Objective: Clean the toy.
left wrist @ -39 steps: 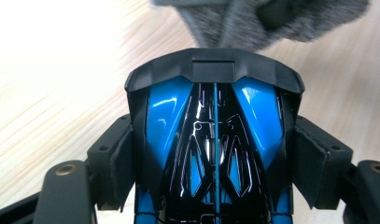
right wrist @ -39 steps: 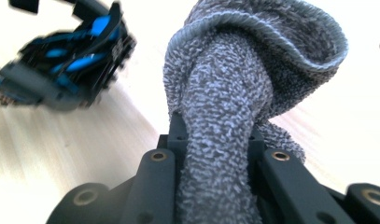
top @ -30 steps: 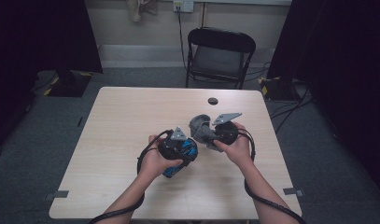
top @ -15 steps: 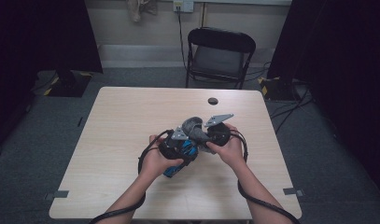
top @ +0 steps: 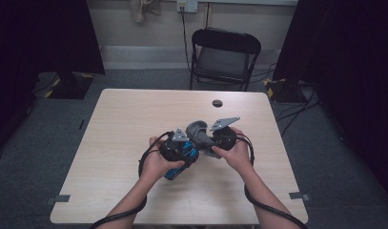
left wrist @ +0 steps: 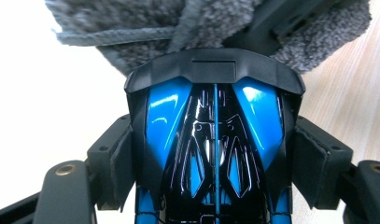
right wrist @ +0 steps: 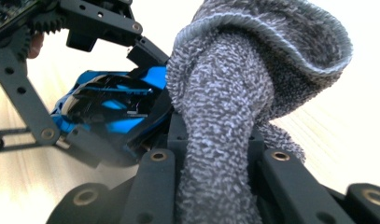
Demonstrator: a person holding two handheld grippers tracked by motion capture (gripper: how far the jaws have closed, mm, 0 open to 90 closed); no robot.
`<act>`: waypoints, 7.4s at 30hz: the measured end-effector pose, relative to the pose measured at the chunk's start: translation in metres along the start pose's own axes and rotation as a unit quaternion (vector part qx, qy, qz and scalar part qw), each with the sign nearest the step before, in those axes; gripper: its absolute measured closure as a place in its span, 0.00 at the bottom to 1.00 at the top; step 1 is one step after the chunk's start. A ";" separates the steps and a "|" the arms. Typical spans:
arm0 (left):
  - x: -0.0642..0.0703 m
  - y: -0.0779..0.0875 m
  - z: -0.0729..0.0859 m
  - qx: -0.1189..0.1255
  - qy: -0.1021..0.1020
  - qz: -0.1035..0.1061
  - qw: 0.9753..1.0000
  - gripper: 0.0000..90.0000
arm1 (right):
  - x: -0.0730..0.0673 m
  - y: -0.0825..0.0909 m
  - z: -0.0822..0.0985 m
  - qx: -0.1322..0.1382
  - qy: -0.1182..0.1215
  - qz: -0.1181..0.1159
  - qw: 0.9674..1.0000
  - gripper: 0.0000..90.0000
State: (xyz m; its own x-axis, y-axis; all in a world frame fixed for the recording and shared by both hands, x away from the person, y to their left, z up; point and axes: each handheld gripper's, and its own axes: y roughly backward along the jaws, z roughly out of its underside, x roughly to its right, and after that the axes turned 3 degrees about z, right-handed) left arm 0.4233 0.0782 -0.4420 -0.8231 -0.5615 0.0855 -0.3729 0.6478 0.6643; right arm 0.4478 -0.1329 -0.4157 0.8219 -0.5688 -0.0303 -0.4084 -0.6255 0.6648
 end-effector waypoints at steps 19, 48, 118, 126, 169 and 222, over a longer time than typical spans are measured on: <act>-0.012 0.005 -0.002 0.006 0.015 -0.015 1.000 0.28 | -0.001 0.004 0.010 -0.002 0.003 -0.011 1.000 0.82; -0.010 0.023 -0.022 0.038 0.011 -0.016 0.999 0.28 | 0.005 -0.002 0.023 -0.013 -0.015 0.021 1.000 0.82; -0.015 0.022 -0.030 0.054 0.048 -0.019 0.997 0.28 | -0.002 -0.003 0.030 -0.033 0.029 0.003 0.999 0.82; -0.009 0.025 -0.022 0.045 0.043 -0.015 0.998 0.28 | 0.005 0.004 0.026 -0.030 0.020 0.024 0.999 0.82; 0.003 0.019 -0.031 0.056 0.028 0.000 0.998 0.28 | -0.008 -0.002 0.012 -0.023 0.019 0.015 0.999 0.82; -0.011 0.009 -0.049 0.059 0.048 -0.027 0.997 0.28 | -0.049 -0.030 0.024 -0.017 0.048 -0.061 0.997 0.82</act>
State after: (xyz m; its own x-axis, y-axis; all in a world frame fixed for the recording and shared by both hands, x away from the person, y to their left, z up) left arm 0.4503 0.0653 -0.4012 -0.7573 -0.6408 0.1261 -0.4687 0.6677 0.5783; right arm 0.4103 -0.0987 -0.4521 0.9000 -0.4338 -0.0420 -0.2899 -0.6679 0.6855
